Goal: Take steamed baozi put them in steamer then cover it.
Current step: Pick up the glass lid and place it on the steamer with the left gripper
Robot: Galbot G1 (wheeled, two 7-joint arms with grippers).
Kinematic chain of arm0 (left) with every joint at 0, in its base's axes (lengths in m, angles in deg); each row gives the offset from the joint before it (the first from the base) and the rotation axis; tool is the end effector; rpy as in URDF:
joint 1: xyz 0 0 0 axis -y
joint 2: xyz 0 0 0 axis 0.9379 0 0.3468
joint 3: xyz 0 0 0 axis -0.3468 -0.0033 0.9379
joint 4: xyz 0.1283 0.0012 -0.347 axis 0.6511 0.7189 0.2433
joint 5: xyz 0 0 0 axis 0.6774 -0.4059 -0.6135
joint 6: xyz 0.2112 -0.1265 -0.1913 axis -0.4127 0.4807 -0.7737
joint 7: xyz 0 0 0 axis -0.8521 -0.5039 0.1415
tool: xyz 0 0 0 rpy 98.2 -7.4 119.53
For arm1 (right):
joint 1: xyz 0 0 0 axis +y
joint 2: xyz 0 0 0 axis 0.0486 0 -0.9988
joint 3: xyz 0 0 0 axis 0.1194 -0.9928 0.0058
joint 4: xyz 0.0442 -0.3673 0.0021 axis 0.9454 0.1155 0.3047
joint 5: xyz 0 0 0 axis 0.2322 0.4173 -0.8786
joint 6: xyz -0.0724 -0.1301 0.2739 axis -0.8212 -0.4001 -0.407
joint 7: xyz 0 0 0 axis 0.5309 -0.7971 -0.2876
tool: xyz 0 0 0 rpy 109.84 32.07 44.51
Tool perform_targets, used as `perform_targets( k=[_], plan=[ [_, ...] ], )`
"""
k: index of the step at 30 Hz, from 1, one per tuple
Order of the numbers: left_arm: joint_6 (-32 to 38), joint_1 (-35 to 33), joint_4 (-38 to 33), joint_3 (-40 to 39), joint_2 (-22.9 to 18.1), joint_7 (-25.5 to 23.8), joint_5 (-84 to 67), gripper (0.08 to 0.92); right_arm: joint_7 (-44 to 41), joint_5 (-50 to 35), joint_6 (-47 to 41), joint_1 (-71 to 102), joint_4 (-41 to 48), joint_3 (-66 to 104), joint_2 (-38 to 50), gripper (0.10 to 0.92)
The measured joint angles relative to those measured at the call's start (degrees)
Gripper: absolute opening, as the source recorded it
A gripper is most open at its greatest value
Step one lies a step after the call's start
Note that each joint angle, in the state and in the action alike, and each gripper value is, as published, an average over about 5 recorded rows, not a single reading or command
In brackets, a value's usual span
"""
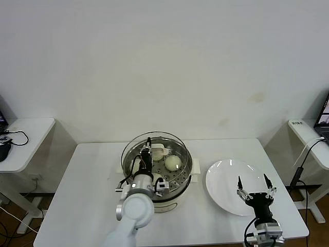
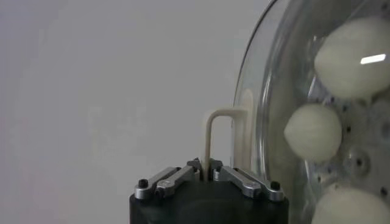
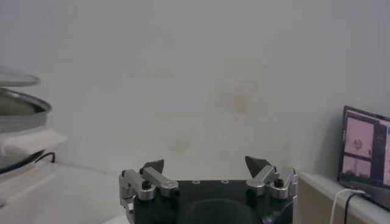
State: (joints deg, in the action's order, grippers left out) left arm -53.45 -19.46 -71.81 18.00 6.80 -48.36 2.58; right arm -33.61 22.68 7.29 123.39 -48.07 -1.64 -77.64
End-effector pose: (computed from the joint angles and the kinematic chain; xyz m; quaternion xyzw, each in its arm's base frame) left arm 0.2709 -0.0959 -0.2845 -0.0259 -0.7310 -0.6819 0.0006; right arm 0.1190 -0.0877 -0.3386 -0.0524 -0.9898 0.1326 0.0069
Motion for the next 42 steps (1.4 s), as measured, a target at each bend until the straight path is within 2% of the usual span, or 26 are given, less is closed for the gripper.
perform_targets(
  k=[12,33,36,42],
  plan=[
    [0.6,-1.2,0.8,-0.1,-2.3,-0.8,3.7,0.145,0.0,0.2,0.2,-0.4,0.9,-0.4,0.5,0.823],
    [1.7,-3.9,0.4,0.4,-3.8,-0.5,5.4,0.155,-0.2,0.5,0.4,0.1,1.0,-0.8,0.5,0.823],
    [1.8,-4.0,0.2,0.5,-3.9,-0.4,5.2,0.211,-0.2,0.5,0.4,0.1,1.0,-0.8,0.5,0.823],
    [2.0,-4.9,-1.0,0.5,-3.5,-0.4,4.5,0.384,-0.3,0.6,0.3,0.1,0.9,-1.0,0.5,0.823]
  ],
)
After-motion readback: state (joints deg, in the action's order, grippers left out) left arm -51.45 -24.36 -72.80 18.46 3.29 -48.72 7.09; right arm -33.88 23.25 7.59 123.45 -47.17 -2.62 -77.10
